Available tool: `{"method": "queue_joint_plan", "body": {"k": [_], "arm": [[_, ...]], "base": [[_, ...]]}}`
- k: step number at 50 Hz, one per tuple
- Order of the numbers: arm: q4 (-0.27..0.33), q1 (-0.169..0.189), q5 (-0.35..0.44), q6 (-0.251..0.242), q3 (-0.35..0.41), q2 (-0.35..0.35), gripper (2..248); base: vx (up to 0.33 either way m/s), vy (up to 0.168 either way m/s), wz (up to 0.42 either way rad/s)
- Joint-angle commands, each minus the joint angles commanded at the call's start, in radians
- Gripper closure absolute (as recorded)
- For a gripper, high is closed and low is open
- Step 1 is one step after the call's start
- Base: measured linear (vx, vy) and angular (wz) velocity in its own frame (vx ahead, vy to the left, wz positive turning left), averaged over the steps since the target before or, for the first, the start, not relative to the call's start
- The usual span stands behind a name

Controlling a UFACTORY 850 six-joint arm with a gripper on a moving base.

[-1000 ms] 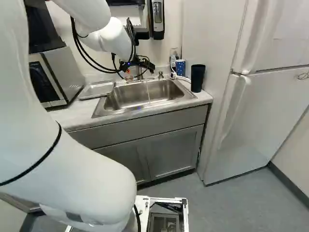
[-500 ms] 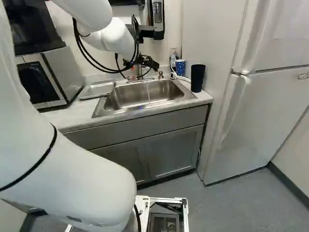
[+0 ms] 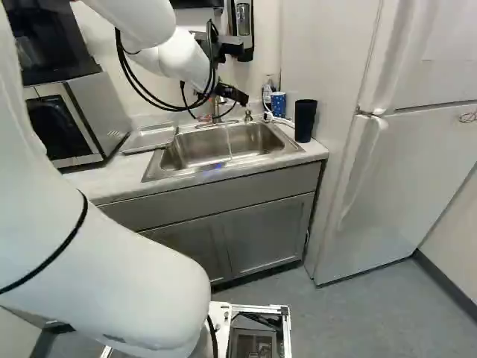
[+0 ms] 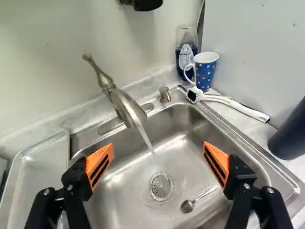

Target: Rinse the cup and place it in the tray

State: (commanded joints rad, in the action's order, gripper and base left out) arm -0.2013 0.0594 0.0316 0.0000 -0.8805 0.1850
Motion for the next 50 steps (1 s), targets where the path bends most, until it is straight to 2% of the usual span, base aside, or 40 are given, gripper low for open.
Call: {"method": "queue_joint_plan", "body": {"k": [39, 43, 50], "arm": [[-0.094, 0.03, 0.108, 0.0, -0.004, -0.005, 3], [-0.104, 0.033, 0.119, -0.017, -0.005, -0.005, 3], [-0.121, 0.04, 0.138, -0.077, -0.006, -0.007, 3]], "base": [[0.0, 0.0, 0.0], [0.0, 0.0, 0.0], [0.0, 0.0, 0.0]]}}
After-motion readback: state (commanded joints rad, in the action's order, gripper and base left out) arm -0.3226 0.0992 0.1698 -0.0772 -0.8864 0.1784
